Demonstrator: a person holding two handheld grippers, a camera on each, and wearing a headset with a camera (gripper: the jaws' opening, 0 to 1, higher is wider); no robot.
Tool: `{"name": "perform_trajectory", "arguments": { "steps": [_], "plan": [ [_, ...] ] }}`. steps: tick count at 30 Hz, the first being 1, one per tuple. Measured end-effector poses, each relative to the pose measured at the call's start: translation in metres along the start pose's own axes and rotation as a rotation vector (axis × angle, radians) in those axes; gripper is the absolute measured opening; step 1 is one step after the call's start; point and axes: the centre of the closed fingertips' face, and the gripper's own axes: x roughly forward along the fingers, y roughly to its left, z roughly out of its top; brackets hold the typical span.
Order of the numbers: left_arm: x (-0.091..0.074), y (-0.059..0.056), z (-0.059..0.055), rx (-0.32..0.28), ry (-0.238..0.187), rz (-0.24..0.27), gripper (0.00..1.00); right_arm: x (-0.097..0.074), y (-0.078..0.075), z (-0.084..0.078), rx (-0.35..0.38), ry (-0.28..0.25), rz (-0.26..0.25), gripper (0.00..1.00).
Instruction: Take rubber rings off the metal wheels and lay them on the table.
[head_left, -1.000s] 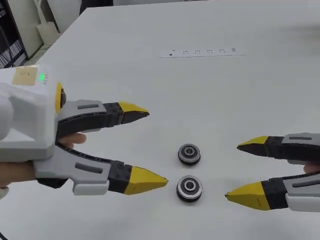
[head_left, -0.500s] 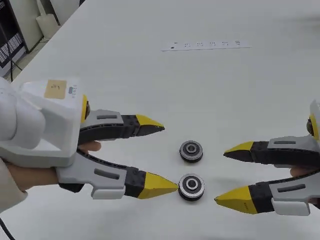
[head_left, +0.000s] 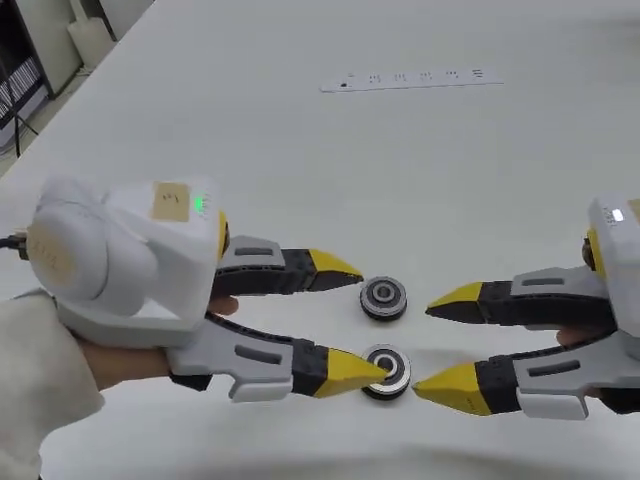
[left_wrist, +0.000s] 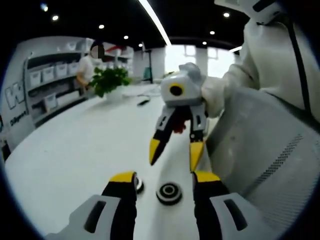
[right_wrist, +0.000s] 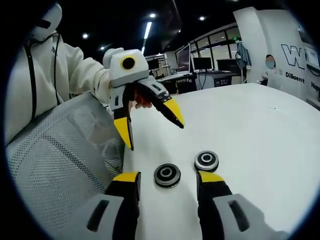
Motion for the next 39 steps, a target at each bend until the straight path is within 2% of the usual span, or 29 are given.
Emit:
{"name": "perform_trajectory", "arguments": {
  "steps": [8,13,20,26,32,39],
  "plan": [
    [0.013,-0.002,-0.005,-0.009,-0.004,-0.02,0.4,0.007,-0.002,-0.007,-0.017,0.005,0.007,0.36],
    [0.019,-0.001,-0.015,0.001,0.014,-0.024,0.35,0.012,-0.001,-0.012,-0.03,0.013,0.017,0.33],
    [0.027,-0.008,-0.023,-0.003,0.027,-0.048,0.32,0.018,0.0,-0.018,-0.04,0.028,0.03,0.3],
    [0.031,-0.008,-0.033,-0.002,0.043,-0.053,0.27,0.022,0.0,-0.022,-0.052,0.038,0.036,0.27],
    [0.031,-0.004,-0.034,-0.008,0.038,-0.04,0.23,0.023,0.0,-0.026,-0.064,0.049,0.037,0.25],
    [0.033,-0.009,-0.039,-0.001,0.049,-0.054,0.2,0.025,-0.001,-0.027,-0.072,0.052,0.038,0.23]
  ]
}}
